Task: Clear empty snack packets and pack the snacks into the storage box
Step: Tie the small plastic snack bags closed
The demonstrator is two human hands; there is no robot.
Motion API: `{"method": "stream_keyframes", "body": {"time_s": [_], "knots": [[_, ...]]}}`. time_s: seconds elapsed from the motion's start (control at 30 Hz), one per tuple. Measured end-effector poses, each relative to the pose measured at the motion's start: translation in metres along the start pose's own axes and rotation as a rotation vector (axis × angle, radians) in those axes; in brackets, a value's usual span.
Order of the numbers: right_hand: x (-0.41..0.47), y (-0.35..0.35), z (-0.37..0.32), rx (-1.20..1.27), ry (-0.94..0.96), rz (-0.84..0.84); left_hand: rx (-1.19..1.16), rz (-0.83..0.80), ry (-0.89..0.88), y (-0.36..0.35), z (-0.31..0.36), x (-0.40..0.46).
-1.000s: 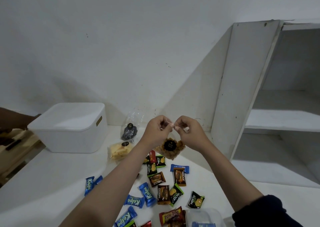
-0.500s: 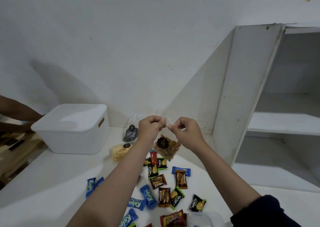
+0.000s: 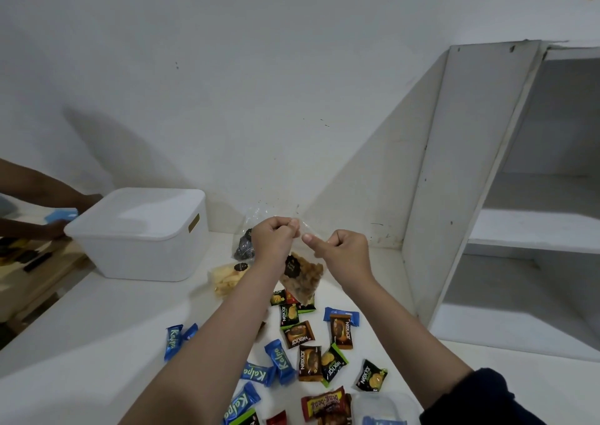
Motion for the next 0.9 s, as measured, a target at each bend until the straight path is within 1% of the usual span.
{"method": "stream_keyframes", "body": {"time_s": [0.07, 0.13, 0.23, 0.5, 0.63, 0.8, 0.9], "knots": [[0.0, -0.003, 0.001, 0.069, -0.006, -0.038, 0.001, 0.021, 0.004, 0.005, 0.001, 0.001], [0.0, -0.008, 0.004, 0.12, -0.023, -0.121, -0.002, 0.039, 0.006, 0.011, 0.002, 0.004], [-0.003, -0.011, 0.008, 0.104, -0.047, -0.176, 0.007, 0.035, -0.002, 0.018, 0.001, 0.007], [-0.007, -0.007, 0.013, 0.052, -0.056, -0.074, 0.019, 0.024, 0.023, 0.027, -0.006, 0.006], [-0.007, -0.001, 0.012, 0.077, -0.063, -0.027, -0.013, 0.01, 0.055, 0.03, -0.005, 0.005], [-0.005, 0.006, 0.014, 0.238, -0.12, 0.038, -0.228, -0.09, 0.128, 0.027, -0.005, 0.002], [-0.003, 0.004, 0.015, 0.249, -0.104, 0.032, -0.304, -0.103, 0.143, 0.027, -0.007, -0.002]]}}
Point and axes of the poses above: each hand's wrist, its own x-axis towards the middle knuckle, its own y-axis out of the back of the hand, z = x × y, the point moved 5 cm from there along x, towards the middle knuckle, and after that the axes turned 6 degrees about -z, right-handed, at the moved point
